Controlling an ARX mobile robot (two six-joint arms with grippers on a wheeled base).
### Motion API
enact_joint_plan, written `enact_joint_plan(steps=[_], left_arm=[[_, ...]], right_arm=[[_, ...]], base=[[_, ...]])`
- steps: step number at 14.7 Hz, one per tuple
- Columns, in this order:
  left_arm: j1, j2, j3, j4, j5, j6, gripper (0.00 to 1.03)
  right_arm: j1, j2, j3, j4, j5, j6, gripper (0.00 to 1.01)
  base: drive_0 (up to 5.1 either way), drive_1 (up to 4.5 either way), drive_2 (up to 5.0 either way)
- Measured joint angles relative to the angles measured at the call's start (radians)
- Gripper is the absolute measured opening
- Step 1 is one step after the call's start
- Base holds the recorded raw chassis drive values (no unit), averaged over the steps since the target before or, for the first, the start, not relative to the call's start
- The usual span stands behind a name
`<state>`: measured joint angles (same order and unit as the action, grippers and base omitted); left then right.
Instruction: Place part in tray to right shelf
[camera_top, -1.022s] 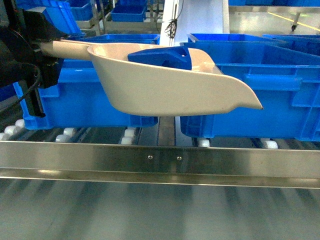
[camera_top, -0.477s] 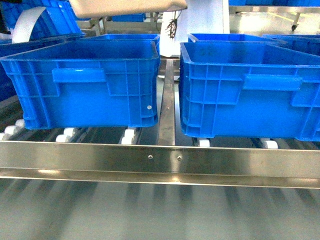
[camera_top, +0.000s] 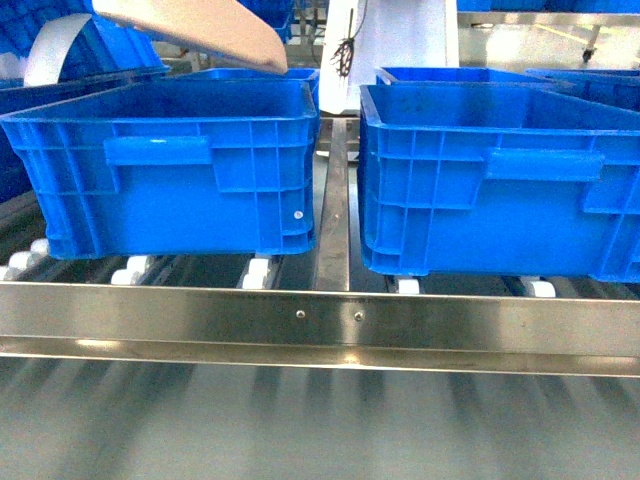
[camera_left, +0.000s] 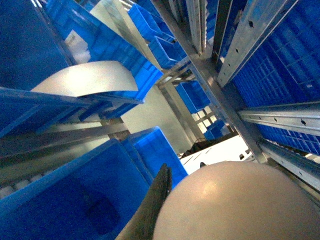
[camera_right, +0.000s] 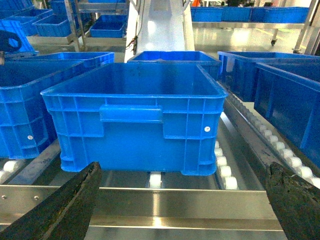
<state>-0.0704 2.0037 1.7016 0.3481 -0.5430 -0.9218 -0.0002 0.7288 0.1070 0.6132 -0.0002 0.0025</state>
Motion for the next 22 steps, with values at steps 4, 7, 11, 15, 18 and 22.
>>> enact_joint_plan(steps=[4, 7, 11, 15, 18, 22], left_arm=[[-0.032, 0.000, -0.018, 0.098, -0.110, 0.228, 0.12], [-0.031, 0.000, -0.017, 0.068, -0.089, 0.244, 0.12], [-0.029, -0.149, -0.245, 0.084, 0.183, 0.005, 0.12], [-0.087, -0.469, -0.676, 0.227, 0.352, -0.221, 0.12], [-0.104, -0.632, -0.909, 0.254, 0.377, -0.237, 0.12], [-0.132, -0.656, -0.956, 0.242, 0.360, -0.077, 0.12]], right_arm=[[0.000, 0.000, 0.000, 0.000, 0.000, 0.000, 0.98], [0.000, 0.000, 0.000, 0.000, 0.000, 0.000, 0.98], [0.000, 0.000, 0.000, 0.000, 0.000, 0.000, 0.98], [0.000, 0.000, 0.000, 0.000, 0.000, 0.000, 0.98], [0.000, 0.000, 0.000, 0.000, 0.000, 0.000, 0.98], [0.000, -0.005, 0.000, -0.007, 0.000, 0.000, 0.94]], base=[[0.0, 0.00, 0.0], [0.0, 0.00, 0.0], [0.0, 0.00, 0.0], [0.0, 0.00, 0.0], [0.0, 0.00, 0.0], [0.0, 0.00, 0.0]])
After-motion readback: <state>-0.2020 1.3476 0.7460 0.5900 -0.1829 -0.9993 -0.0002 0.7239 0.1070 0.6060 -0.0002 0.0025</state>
